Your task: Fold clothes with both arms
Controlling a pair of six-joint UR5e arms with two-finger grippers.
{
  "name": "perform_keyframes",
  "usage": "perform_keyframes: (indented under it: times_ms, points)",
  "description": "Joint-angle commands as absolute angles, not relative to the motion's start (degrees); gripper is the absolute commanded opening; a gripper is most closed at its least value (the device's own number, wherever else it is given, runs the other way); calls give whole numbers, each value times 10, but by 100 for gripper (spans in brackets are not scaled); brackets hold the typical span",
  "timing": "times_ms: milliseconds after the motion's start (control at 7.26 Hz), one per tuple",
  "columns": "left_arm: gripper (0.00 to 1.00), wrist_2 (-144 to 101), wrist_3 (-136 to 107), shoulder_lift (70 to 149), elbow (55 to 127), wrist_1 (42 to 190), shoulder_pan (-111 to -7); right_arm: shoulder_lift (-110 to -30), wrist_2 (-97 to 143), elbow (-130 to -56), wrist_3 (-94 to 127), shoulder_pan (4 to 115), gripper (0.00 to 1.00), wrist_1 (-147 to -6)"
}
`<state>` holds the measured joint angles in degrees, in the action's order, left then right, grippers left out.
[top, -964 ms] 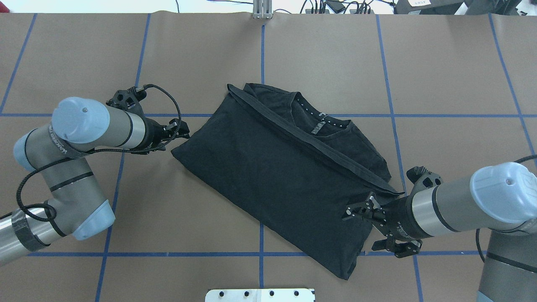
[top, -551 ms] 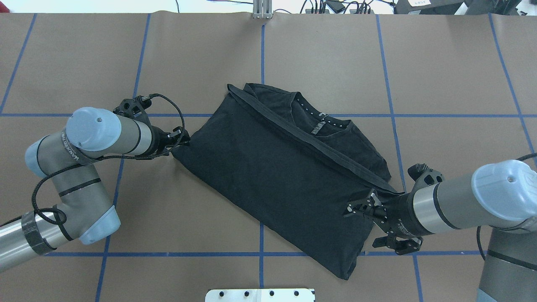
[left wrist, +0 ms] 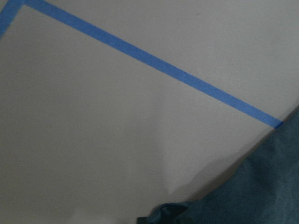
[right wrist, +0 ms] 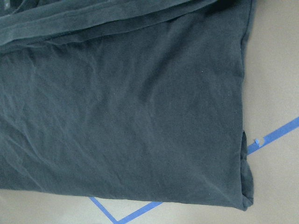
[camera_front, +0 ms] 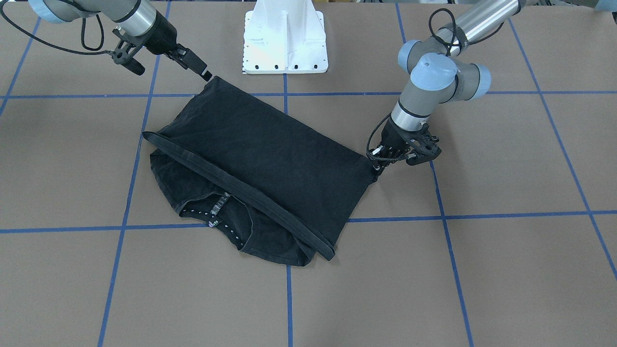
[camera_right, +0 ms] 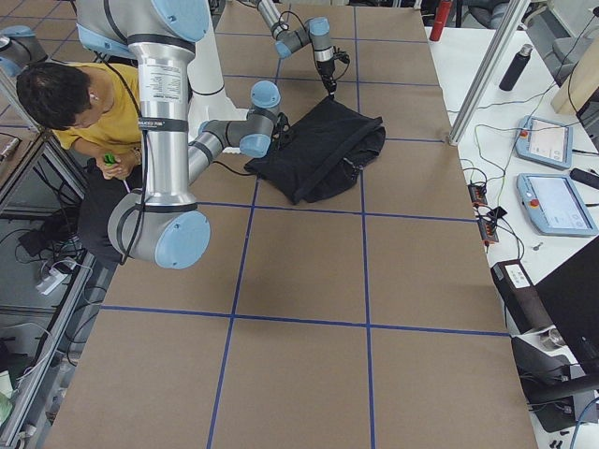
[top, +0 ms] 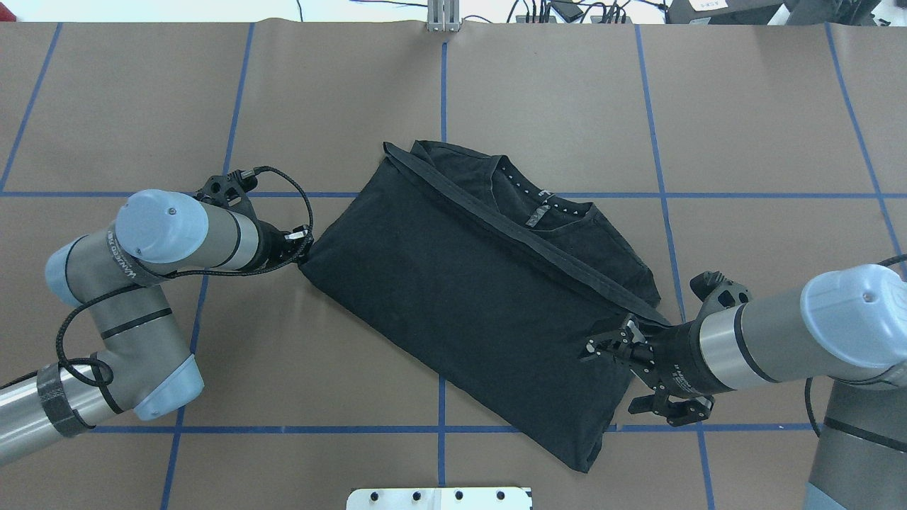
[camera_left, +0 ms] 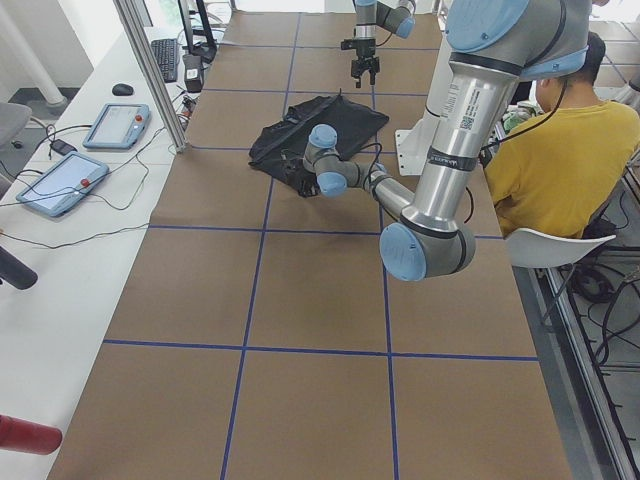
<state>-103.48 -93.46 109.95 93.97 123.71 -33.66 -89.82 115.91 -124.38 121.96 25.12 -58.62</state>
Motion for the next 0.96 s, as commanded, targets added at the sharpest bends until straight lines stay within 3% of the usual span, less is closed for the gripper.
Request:
perform_keyframes:
  times_ms: [0, 276, 827]
  points:
    - [0, -1036, -918, 1105, 947, 1222, -345, -897, 1160, -1245, 1220, 259, 100, -585]
    - [0, -1038, -791, 1129, 921, 1219, -423, -898, 1155, -1242, 1219, 266, 100, -586]
    - [0, -1037, -745, 1432, 530, 1304, -508, -898, 1114, -1239, 1218, 278, 100, -586]
